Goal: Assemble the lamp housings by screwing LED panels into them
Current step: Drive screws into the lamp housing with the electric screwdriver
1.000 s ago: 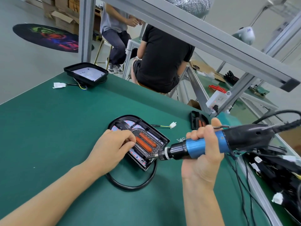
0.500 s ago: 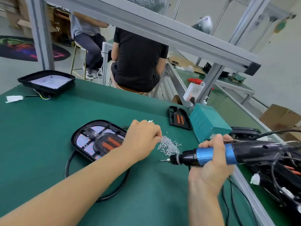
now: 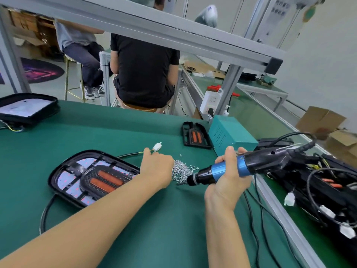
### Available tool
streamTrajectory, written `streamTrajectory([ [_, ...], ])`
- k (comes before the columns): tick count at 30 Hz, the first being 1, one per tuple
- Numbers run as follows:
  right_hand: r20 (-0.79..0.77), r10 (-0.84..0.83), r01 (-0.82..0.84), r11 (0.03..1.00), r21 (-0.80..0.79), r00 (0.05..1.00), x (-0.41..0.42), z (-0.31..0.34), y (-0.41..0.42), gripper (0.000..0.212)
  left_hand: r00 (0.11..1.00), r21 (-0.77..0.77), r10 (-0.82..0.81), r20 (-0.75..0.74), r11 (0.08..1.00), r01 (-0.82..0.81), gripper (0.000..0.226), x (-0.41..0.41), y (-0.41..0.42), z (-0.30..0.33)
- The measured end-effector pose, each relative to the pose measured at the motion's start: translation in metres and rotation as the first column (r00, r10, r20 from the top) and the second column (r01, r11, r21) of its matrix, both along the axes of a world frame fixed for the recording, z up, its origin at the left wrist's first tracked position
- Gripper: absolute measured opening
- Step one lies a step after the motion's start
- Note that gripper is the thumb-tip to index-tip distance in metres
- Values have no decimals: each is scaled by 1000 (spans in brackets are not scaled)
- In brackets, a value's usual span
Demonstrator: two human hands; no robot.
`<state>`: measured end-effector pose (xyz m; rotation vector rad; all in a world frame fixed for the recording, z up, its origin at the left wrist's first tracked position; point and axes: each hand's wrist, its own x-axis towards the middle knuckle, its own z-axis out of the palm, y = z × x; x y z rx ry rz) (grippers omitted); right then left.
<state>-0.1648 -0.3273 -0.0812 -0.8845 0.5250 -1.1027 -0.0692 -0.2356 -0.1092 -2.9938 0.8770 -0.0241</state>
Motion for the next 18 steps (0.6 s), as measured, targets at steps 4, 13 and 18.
streamTrajectory([
  [4,70,-17,19,1000,-25,997,11,-4,0,25,1000,-31,-5,-26,1000,4,27,-1,0,0],
  [13,90,12,-5,997,-74,996,25,-9,0,31,998,-62,-46,-36,997,44,17,-3,0,-1],
  [18,122,20,-5,992,-125,992,24,-11,0,39,999,-97,-53,-6,994,52,17,-6,3,2],
])
